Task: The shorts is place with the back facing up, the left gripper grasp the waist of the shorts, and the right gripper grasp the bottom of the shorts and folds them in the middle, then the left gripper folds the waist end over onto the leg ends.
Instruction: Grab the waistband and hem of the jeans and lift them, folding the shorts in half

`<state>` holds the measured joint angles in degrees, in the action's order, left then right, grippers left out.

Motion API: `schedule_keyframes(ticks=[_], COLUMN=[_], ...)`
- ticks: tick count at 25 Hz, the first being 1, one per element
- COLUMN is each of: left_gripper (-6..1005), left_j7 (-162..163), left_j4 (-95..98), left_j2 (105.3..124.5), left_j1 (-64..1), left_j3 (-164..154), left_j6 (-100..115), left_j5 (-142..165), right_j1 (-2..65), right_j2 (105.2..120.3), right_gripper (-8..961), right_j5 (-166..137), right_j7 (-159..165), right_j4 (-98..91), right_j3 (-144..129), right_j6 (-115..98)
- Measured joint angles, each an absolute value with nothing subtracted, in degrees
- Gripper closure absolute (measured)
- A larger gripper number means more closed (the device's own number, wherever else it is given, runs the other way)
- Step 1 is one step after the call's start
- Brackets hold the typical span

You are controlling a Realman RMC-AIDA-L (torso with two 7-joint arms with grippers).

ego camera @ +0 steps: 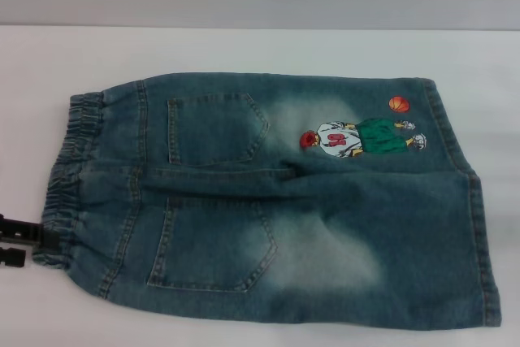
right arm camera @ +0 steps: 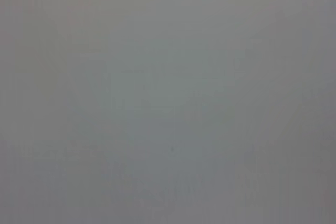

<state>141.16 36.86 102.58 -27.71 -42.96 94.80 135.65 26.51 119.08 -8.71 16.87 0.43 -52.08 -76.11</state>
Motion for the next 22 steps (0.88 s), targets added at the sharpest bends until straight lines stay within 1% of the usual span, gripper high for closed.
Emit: schedule_keyframes(ticks=[4, 22], left_gripper=[160, 161], left_j7=[141.2, 141.4], left_j4=[37.0, 36.9], left_j2=[102.91, 102.94], left_j1=[-28.0, -28.7], left_j3=[-43.0, -43.2], left_j6=[94.3, 93.7], left_j5=[136.4, 137.1], right_j1=[26.5, 26.5], right_j2=[119.08, 119.08], right_gripper=[292, 292], right_j5=[-8.7, -8.7], right_j7=[16.9, 16.9], right_j4=[0.4, 0.4], right_j3=[-52.1, -51.9], right_j6=[-76.1, -76.0])
